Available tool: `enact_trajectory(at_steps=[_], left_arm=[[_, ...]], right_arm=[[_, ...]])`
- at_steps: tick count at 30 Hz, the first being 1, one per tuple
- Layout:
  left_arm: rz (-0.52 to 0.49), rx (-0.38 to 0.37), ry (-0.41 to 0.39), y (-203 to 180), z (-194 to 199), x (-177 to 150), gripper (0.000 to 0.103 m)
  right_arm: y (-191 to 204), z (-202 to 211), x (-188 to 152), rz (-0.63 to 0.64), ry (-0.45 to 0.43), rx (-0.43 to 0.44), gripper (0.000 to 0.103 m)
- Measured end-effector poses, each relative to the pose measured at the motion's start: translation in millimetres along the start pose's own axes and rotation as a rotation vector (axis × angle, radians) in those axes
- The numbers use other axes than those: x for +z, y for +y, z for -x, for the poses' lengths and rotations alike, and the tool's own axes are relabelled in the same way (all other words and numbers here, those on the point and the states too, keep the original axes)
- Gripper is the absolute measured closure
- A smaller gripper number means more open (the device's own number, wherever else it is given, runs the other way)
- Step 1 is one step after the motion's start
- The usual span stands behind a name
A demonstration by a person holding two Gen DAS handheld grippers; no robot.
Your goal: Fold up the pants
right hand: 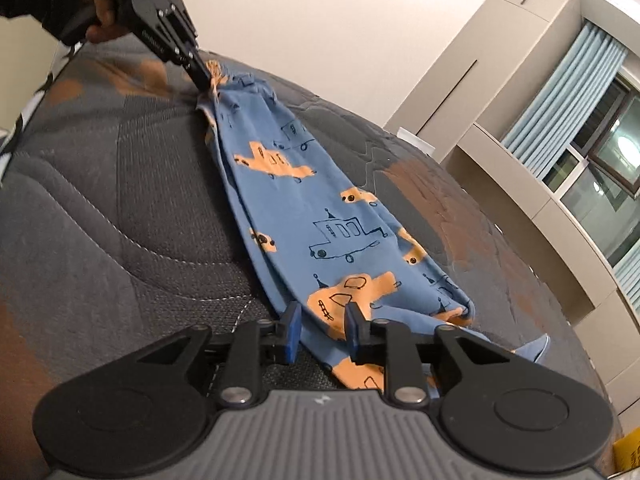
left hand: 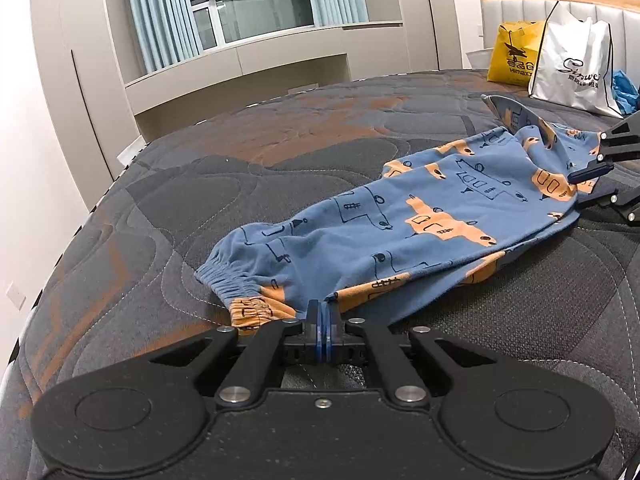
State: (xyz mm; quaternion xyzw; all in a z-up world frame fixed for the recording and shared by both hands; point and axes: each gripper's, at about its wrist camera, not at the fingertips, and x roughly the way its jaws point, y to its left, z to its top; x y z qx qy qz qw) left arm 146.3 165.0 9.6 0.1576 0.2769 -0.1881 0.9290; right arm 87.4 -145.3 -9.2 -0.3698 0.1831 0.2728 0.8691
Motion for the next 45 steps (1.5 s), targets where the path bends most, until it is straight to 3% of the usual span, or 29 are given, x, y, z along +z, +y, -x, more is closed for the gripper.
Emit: enact_trajectory(at_steps=[1,2,3,9,18,20,22,23,24,25,26,31,33,35,39,41,45], left_arm=[[0.001,0.001,0.0,0,0,0,0.102],[0.002,0.003,-0.001,0,0,1,0.103],[0.0,0.004,-0.002,0,1,1,0.103],[0.01,0.0,-0.017,2,8,1,0.103],[0.027,-0.025,0.03,4,-1,-7,0.102],[0.054,-0.021,0.031,5,-1,-7,0.093],[0.097,-0.017,0.02,5,2,-5,0.081],[0.107,-0.015,0.013,2,4,-5,0.07],[0.116,-0.014,0.003,-2,6,-2,0.062],[0.119,-0.01,-0.009,-8,8,1,0.045],[0.122,-0.005,-0.026,-15,10,4,0.031],[0.126,-0.039,-0.132,-65,9,30,0.001],[0.116,-0.088,-0.18,-94,4,44,0.001],[0.114,-0.155,-0.212,-124,-6,61,0.001],[0.085,-0.269,-0.249,-189,-33,93,0.001],[0.049,-0.311,-0.25,-223,-46,108,0.001],[-0.056,-0.387,-0.26,-283,-71,127,0.001]], right_arm=[[2,-4,1,0.014,0.005,-0.003,0.083],[3,-7,1,0.023,0.012,0.0,0.1],[4,-9,3,0.027,0.018,0.006,0.102],[4,5,5,0.023,-0.016,-0.003,0.103],[11,3,-3,0.05,0.016,0.032,0.103],[11,0,-5,0.04,0.018,0.029,0.101],[7,0,-7,0.006,0.006,0.025,0.091],[4,3,-8,-0.016,-0.003,0.017,0.071],[1,6,-9,-0.041,-0.008,0.011,0.059],[-5,11,-13,-0.078,-0.017,0.002,0.038],[-8,16,-16,-0.107,-0.026,-0.004,0.031],[-46,50,-48,-0.374,-0.037,-0.107,0.007],[-71,68,-70,-0.571,-0.051,-0.16,0.0],[-96,84,-96,-0.789,-0.067,-0.192,0.0],[-144,97,-160,-1.264,-0.055,-0.147,0.0],[-157,97,-188,-1.423,-0.065,-0.117,0.0],[-176,92,-220,-1.563,-0.086,-0.121,0.002]])
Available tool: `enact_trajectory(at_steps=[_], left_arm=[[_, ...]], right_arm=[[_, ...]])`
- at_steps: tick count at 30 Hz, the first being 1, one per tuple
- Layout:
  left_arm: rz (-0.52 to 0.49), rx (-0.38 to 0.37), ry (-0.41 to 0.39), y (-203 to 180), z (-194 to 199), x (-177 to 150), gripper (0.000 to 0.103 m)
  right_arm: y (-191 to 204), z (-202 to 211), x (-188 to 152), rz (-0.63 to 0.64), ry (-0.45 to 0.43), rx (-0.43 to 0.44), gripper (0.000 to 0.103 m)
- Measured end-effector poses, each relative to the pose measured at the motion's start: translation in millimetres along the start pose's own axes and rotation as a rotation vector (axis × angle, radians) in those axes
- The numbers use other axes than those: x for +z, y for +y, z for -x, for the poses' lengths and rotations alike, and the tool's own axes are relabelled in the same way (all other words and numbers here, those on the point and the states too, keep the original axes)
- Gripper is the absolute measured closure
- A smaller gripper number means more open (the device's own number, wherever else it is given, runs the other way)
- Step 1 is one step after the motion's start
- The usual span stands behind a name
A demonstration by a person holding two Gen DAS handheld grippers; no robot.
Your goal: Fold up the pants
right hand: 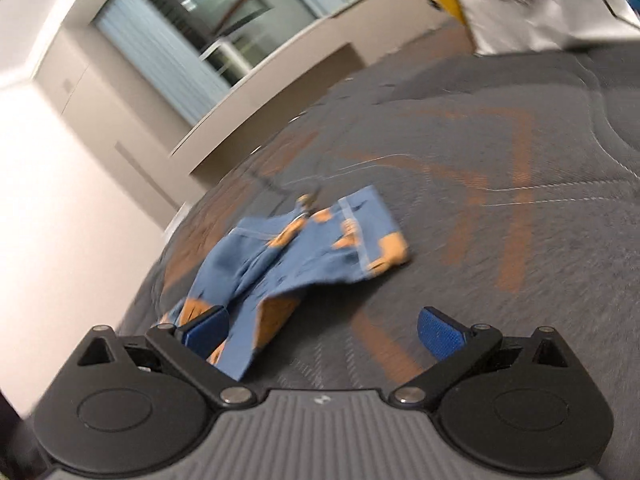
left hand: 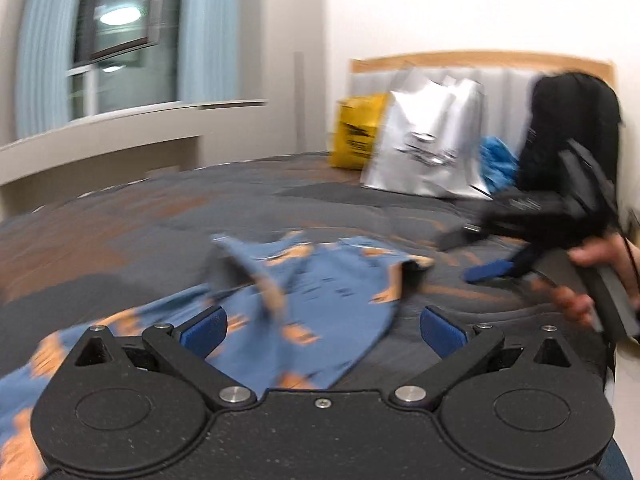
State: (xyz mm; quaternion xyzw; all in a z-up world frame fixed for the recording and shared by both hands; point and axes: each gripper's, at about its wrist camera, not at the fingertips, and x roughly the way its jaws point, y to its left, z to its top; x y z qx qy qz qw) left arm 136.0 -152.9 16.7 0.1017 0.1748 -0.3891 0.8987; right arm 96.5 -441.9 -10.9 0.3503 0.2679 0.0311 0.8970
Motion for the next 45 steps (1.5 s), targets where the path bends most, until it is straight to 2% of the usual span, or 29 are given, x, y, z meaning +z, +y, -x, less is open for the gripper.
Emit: enact_trajectory(at_steps=[1,3,5,6,7,8,9,10,11,16,19,21,22,24,26,29,32,34,37,39,42,44,45], left_arm=[[-0.019,-0.012,0.01,-8,-11,2,0.001],[-0.041,-0.021,0.036,-23,-32,3,0.008],[-0.054,-0.019,0.067,-33,-50,5,0.023],[-0.056,-0.012,0.087,-36,-59,6,0.027],[-0.053,-0.004,0.102,-36,-65,6,0.038],[-0.048,-0.002,0.116,-37,-71,6,0.055],[-0.039,-0.008,0.134,-37,-77,6,0.064],[-0.029,-0.018,0.155,-36,-82,6,0.081],[-0.017,-0.03,0.174,-36,-85,6,0.09],[-0.019,-0.098,0.213,-39,-92,0,0.091],[-0.019,-0.131,0.225,-43,-95,-2,0.087],[-0.001,-0.134,0.219,-44,-95,0,0.079],[0.014,-0.136,0.214,-43,-92,2,0.071],[0.041,-0.127,0.182,-39,-80,5,0.055],[0.058,-0.097,0.144,-34,-62,8,0.027],[0.098,-0.019,0.08,-17,-33,8,0.011],[0.159,0.096,0.052,3,-15,3,0.002],[0.204,0.154,0.062,18,-12,-2,0.004],[0.241,0.192,0.076,31,-13,-10,0.014],[0.254,0.193,0.075,35,-14,-14,0.021],[0.247,0.172,0.065,35,-15,-18,0.032],[0.234,0.145,0.068,33,-16,-21,0.054],[0.231,0.125,0.073,32,-17,-22,0.06]], right_arm=[[-5,-5,6,-0.027,0.002,0.006,0.007],[-11,-9,15,-0.047,-0.003,0.003,0.019],[-14,-20,25,-0.055,0.005,-0.021,0.044],[-16,-27,27,-0.057,0.014,-0.046,0.05],[-18,-34,30,-0.059,0.019,-0.068,0.061],[-20,-37,31,-0.057,0.017,-0.077,0.07],[-22,-39,33,-0.053,0.015,-0.085,0.079],[-22,-40,35,-0.047,0.01,-0.094,0.093],[-23,-39,36,-0.035,-0.002,-0.098,0.095],[-17,-22,37,0.057,-0.068,-0.118,0.103],[-14,-5,36,0.103,-0.103,-0.147,0.103],[-14,3,32,0.122,-0.11,-0.176,0.102],[-15,3,32,0.124,-0.099,-0.181,0.097],[-15,1,31,0.147,-0.07,-0.193,0.083],[-5,2,29,0.22,-0.061,-0.19,0.037],[18,-3,28,0.323,-0.056,-0.117,0.014],[46,-21,37,0.387,-0.035,-0.057,0.004],[69,-42,44,0.424,-0.002,-0.016,0.002],[107,-85,58,0.467,0.088,0.038,0.003],[130,-111,63,0.488,0.128,0.057,0.004],[163,-149,66,0.542,0.182,0.051,0.014],[180,-171,65,0.573,0.205,0.025,0.016],[188,-183,64,0.591,0.22,0.003,0.018]])
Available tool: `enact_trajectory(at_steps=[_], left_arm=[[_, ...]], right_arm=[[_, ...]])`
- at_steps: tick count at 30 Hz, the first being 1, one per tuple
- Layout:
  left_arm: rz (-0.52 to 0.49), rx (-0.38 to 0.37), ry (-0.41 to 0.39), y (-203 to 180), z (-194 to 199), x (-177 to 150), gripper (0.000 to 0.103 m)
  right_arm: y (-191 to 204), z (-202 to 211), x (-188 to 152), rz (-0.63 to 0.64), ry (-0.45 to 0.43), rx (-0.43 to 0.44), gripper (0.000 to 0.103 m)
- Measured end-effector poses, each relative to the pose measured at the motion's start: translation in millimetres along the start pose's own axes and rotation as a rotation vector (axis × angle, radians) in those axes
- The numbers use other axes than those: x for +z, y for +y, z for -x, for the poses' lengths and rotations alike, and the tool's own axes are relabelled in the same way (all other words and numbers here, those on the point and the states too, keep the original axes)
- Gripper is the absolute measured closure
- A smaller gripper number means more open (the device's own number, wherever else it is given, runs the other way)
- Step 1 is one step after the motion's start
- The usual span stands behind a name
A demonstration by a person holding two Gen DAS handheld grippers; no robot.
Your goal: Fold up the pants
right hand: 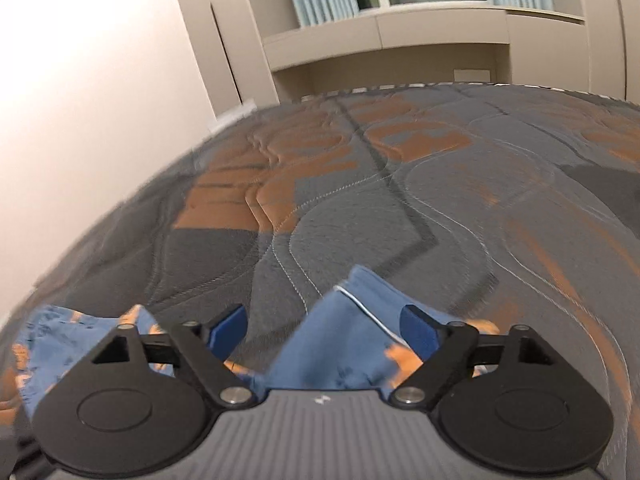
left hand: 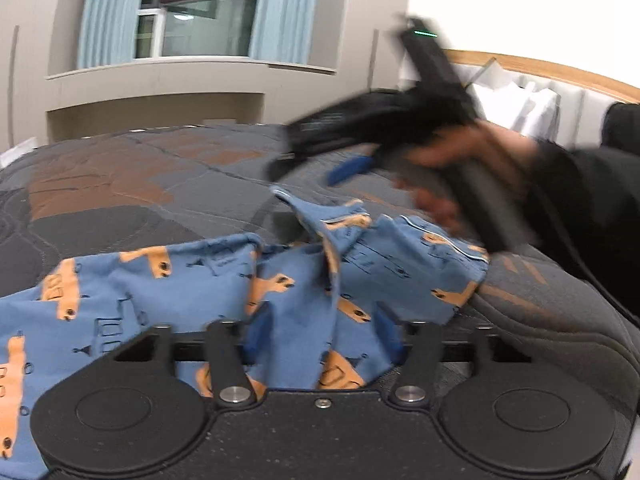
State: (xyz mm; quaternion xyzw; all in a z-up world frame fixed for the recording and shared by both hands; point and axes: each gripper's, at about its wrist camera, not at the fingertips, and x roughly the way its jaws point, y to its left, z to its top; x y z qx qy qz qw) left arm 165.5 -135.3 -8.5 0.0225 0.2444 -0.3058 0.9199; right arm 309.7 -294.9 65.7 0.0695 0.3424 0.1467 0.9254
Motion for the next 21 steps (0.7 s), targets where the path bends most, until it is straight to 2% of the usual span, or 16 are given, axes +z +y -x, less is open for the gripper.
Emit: enact_trajectory(at_steps=[3,4,5,6,7,9,15,18,21], left_arm=[[0.004,-0.025,0.027,1,-6,-2,0.077],[0.007,-0.027,0.034,1,-7,-3,0.092],[0.009,-0.028,0.039,2,-8,-3,0.099],[0.011,-0.024,0.037,2,-8,-3,0.099],[0.01,-0.02,0.031,2,-7,-3,0.103],[0.012,-0.013,0.016,2,-3,-2,0.103],[-0.04,-0.009,-0.016,-7,5,3,0.103],[-0.086,-0.012,-0.014,-15,7,3,0.103],[-0.13,-0.011,0.014,-21,4,-2,0.103]], right_arm=[[15,-30,8,0.045,0.071,-0.082,0.033],[17,-37,7,0.066,0.094,-0.105,0.049],[20,-44,6,0.082,0.113,-0.127,0.073],[21,-48,4,0.088,0.123,-0.141,0.085],[20,-47,2,0.086,0.121,-0.146,0.092],[16,-37,-4,0.071,0.072,-0.142,0.099],[-8,49,-28,-0.026,-0.168,-0.168,0.101],[-26,94,-61,-0.105,-0.264,-0.195,0.101],[-47,122,-103,-0.211,-0.283,-0.209,0.101]])
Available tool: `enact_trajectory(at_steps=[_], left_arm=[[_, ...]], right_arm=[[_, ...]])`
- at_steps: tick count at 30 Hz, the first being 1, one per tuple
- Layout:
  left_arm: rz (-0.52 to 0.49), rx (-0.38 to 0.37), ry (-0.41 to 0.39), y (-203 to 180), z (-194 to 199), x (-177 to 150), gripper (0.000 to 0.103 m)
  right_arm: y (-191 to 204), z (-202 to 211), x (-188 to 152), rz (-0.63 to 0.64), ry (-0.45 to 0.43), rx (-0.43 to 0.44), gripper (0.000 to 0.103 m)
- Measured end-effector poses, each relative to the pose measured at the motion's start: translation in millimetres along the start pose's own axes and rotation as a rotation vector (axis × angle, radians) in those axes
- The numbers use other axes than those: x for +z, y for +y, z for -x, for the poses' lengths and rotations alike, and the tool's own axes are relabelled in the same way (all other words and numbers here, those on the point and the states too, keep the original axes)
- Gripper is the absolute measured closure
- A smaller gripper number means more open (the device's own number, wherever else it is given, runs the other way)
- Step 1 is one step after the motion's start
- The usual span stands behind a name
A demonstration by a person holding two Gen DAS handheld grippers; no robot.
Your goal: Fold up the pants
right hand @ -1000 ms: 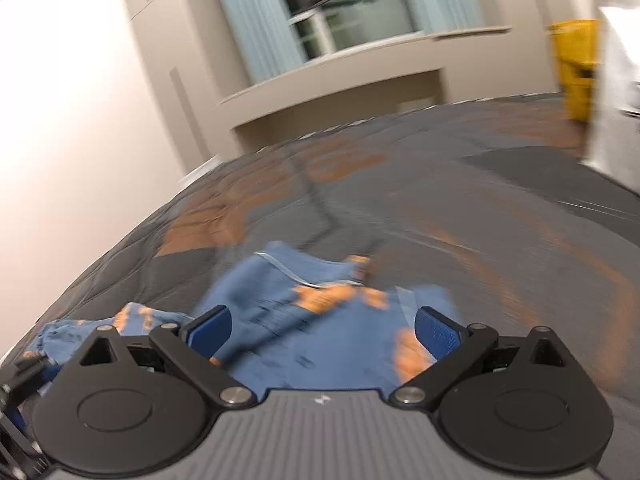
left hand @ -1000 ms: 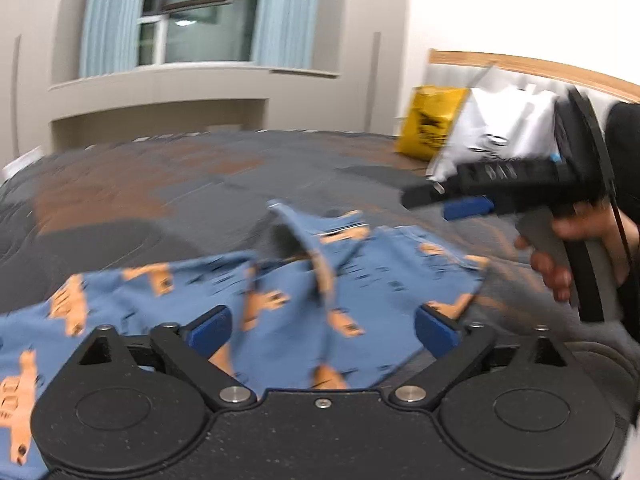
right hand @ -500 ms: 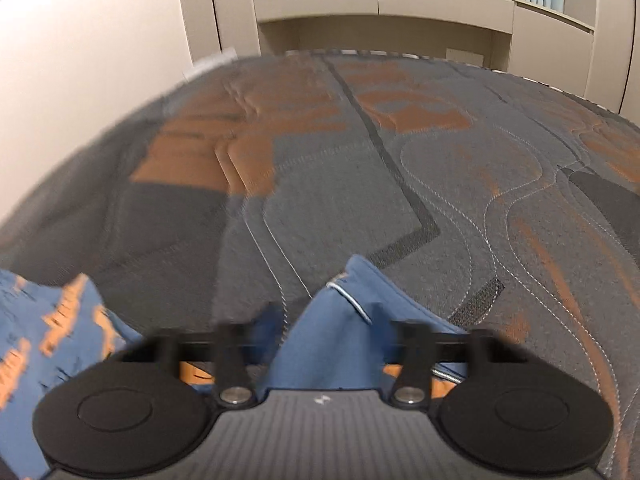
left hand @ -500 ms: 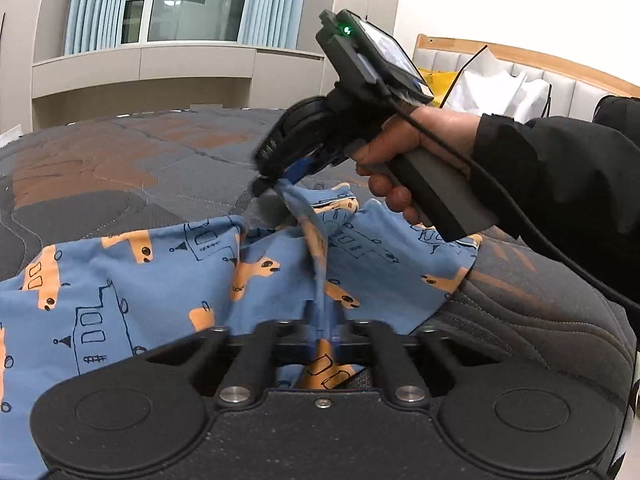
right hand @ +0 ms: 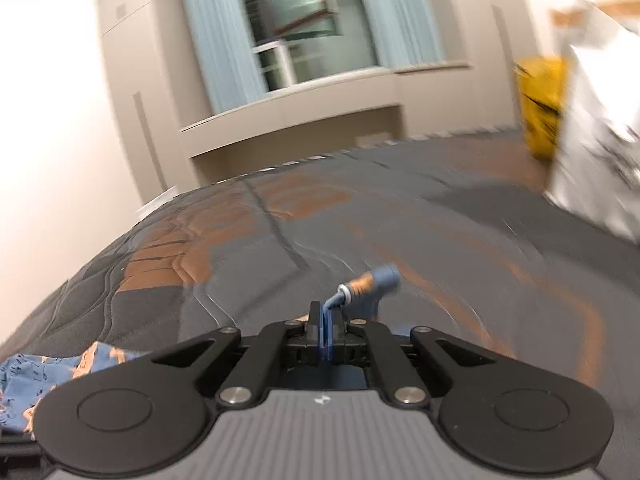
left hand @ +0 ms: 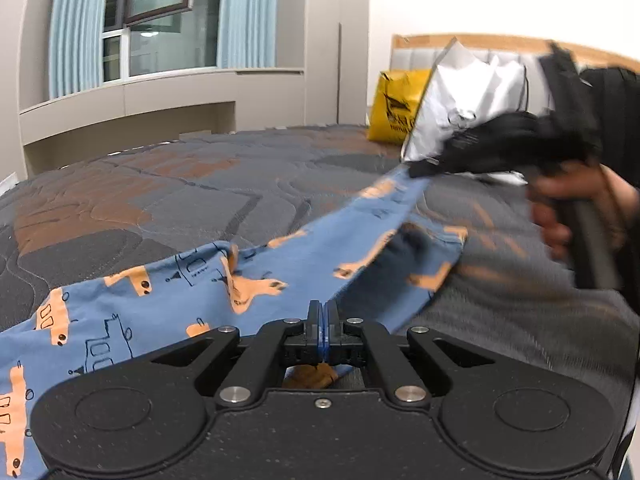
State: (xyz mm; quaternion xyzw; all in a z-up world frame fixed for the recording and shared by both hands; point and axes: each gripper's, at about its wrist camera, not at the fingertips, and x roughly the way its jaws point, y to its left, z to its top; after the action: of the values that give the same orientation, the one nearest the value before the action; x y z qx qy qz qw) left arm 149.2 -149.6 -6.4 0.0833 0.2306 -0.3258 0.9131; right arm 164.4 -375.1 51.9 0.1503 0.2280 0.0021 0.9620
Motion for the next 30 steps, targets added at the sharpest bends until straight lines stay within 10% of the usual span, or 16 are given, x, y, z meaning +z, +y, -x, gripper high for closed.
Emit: enact_trajectory(at_steps=[4,12,18,20,30], left_arm=[[-0.016,0.003,0.062,-3,-9,-8,0.103],[-0.024,0.019,0.082,-6,-11,-9,0.103],[-0.005,0.024,0.089,-8,-13,-7,0.103],[0.004,0.026,0.088,-8,-13,-6,0.103],[0.057,-0.003,0.076,-6,-12,-4,0.088]], right_arm=[[-29,8,-39,-0.079,0.094,-0.012,0.099],[-72,12,-54,-0.252,0.099,0.063,0.057],[-86,-7,-41,-0.34,0.094,0.035,0.064],[-89,-13,-38,-0.358,0.094,0.019,0.094],[-69,0,-30,-0.143,0.008,-0.102,0.096]])
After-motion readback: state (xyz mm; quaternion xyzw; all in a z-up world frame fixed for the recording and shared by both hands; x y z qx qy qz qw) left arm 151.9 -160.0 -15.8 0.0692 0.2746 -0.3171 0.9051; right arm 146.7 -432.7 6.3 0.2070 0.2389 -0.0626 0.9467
